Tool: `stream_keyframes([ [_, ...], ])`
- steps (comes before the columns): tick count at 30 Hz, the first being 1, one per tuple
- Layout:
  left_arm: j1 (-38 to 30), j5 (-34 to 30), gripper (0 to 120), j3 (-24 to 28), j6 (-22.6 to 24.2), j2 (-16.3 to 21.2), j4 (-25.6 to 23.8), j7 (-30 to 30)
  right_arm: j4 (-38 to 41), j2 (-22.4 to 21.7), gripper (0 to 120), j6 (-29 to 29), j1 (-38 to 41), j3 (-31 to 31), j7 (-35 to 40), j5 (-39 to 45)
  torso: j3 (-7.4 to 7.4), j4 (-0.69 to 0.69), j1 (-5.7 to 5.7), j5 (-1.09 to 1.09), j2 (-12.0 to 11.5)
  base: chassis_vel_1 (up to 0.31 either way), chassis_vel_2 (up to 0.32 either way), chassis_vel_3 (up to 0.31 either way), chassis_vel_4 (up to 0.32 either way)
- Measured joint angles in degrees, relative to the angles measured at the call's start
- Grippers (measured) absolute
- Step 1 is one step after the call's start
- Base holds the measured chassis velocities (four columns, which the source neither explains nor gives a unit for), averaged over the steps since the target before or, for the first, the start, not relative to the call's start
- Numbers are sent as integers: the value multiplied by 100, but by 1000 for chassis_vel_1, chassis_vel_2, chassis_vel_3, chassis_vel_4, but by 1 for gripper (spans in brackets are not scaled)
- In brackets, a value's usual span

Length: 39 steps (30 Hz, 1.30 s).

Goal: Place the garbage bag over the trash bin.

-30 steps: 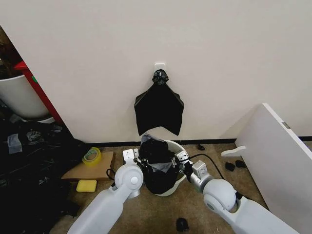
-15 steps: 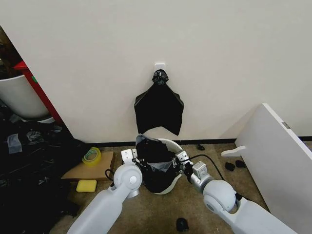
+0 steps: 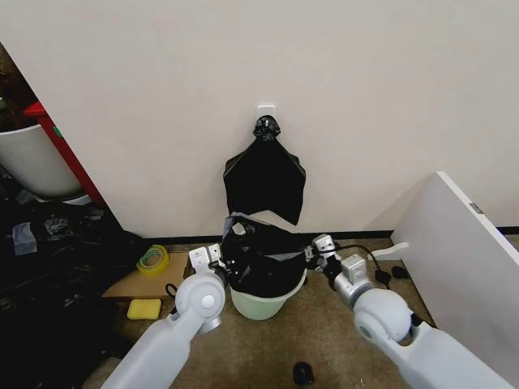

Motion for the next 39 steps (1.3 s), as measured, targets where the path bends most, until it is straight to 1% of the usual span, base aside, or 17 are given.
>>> stream_keyframes([
  [10, 165, -18, 5, -130, -77, 112, -252, 64, 203, -169, 0, -16, -498, 369, -90, -68, 0, 0, 0, 0, 0, 0, 0, 0, 0],
  [13, 233, 96, 5, -127, -62, 157, -349, 154, 394, -229, 13, 215, -759, 483, -273, -349, 0, 0, 0, 1, 0, 0, 0, 0, 0],
  [14, 233, 96, 5, -127, -62, 157, -349, 154, 394, -229, 13, 215, -759, 483, -273, -349, 0, 0, 0, 1, 0, 0, 0, 0, 0],
  [17, 251, 198, 5, -128, -45, 224, -410, 255, 602, -372, 28, 483, -1066, 687, -523, -680, 0, 0, 0, 1, 0, 0, 0, 0, 0],
  [18, 251, 198, 5, -128, -45, 224, -410, 255, 602, -372, 28, 483, -1066, 687, -523, -680, 0, 0, 0, 1, 0, 0, 0, 0, 0],
  [20, 251, 298, 5, -136, -41, 280, -433, 356, 746, -490, 39, 657, -1291, 934, -681, -843, 0, -1, 0, 0, 0, 0, 0, 0, 0],
  [22, 254, 338, 5, -144, -39, 312, -444, 404, 814, -535, 39, 725, -1362, 1028, -726, -859, 0, -2, 0, 0, 0, 0, 0, 0, 0],
  [23, 270, 378, 5, -159, -36, 342, -460, 462, 870, -572, 46, 773, -1398, 1088, -757, -847, 0, -2, 0, 0, 0, 0, 0, 0, 0],
  [26, 419, 864, 5, -180, -35, 531, -540, 946, 1086, -694, 61, 846, -1364, 1208, -888, -481, 0, 0, 0, -1, 0, 0, 0, 0, 0],
  [27, 419, 864, 5, -180, -35, 531, -540, 946, 1086, -694, 61, 846, -1364, 1208, -888, -481, 0, 0, 0, -1, 0, 0, 0, 0, 0],
  [29, 531, 1251, 5, -171, -96, 705, -615, 1398, 1156, -728, 69, 782, -1184, 1207, -942, -119, 0, 0, 0, 1, 0, 0, 0, 0, 0],
  [30, 601, 1502, 5, -171, -174, 838, -663, 1765, 1163, -743, 76, 739, -1023, 1198, -991, 59, 0, 2, 0, 0, 0, 0, 0, 0, 0],
  [31, 601, 1502, 5, -171, -174, 838, -663, 1765, 1163, -743, 76, 739, -1023, 1198, -991, 59, 0, 2, 0, 0, 0, 0, 0, 0, 0],
  [33, 680, 1829, 5, -176, -324, 1083, -746, 2348, 1128, -806, 83, 711, -808, 1183, -1170, 194, 0, 3, 0, 0, 0, 0, 0, 0, 0],
  [35, 689, 2037, 5, -183, -444, 1299, -793, 2817, 1087, -888, 94, 663, -714, 1176, -1415, 316, 0, -1, 0, 0, 0, 0, 0, 0, 0],
  [36, 689, 2037, 5, -183, -444, 1299, -793, 2817, 1087, -888, 94, 663, -714, 1176, -1415, 316, 0, -1, 0, 0, 0, 0, 0, 0, 0],
  [39, 766, 2547, 5, -187, -689, 1546, -853, 3403, 1006, -910, 100, 655, -570, 1072, -1667, 339, 0, 0, 0, 1, 0, 0, 0, 0, 0],
])
